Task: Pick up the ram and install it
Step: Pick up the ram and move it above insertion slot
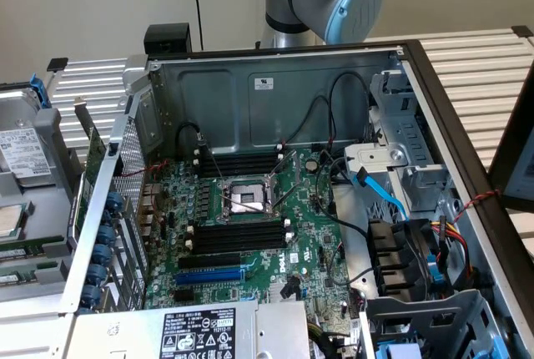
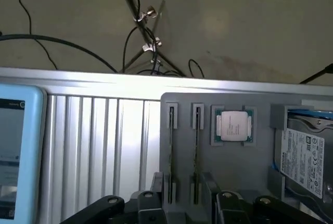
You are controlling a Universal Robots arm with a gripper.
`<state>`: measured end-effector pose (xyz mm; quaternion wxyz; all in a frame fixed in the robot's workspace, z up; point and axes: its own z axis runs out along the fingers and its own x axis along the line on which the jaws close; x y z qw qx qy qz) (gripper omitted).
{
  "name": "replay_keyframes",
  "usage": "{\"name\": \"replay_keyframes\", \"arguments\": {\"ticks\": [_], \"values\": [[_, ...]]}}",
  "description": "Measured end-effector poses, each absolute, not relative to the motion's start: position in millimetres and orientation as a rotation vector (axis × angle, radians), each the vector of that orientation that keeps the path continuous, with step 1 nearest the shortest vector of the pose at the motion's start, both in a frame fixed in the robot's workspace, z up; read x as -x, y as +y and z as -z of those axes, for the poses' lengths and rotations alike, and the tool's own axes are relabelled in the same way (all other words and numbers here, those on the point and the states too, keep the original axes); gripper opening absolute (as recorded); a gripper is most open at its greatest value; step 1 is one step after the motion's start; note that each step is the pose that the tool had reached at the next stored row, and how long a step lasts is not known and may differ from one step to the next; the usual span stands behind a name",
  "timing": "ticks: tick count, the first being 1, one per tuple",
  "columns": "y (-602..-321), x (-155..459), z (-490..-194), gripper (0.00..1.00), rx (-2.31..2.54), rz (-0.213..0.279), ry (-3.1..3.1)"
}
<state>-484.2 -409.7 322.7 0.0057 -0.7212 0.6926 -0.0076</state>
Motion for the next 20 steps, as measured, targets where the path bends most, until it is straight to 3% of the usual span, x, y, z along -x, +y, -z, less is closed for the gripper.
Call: {"name": "replay_keyframes", "arguments": {"ticks": [20], "values": [[-406,459,-289,0.42,2.238,0.035,2.197]]}}
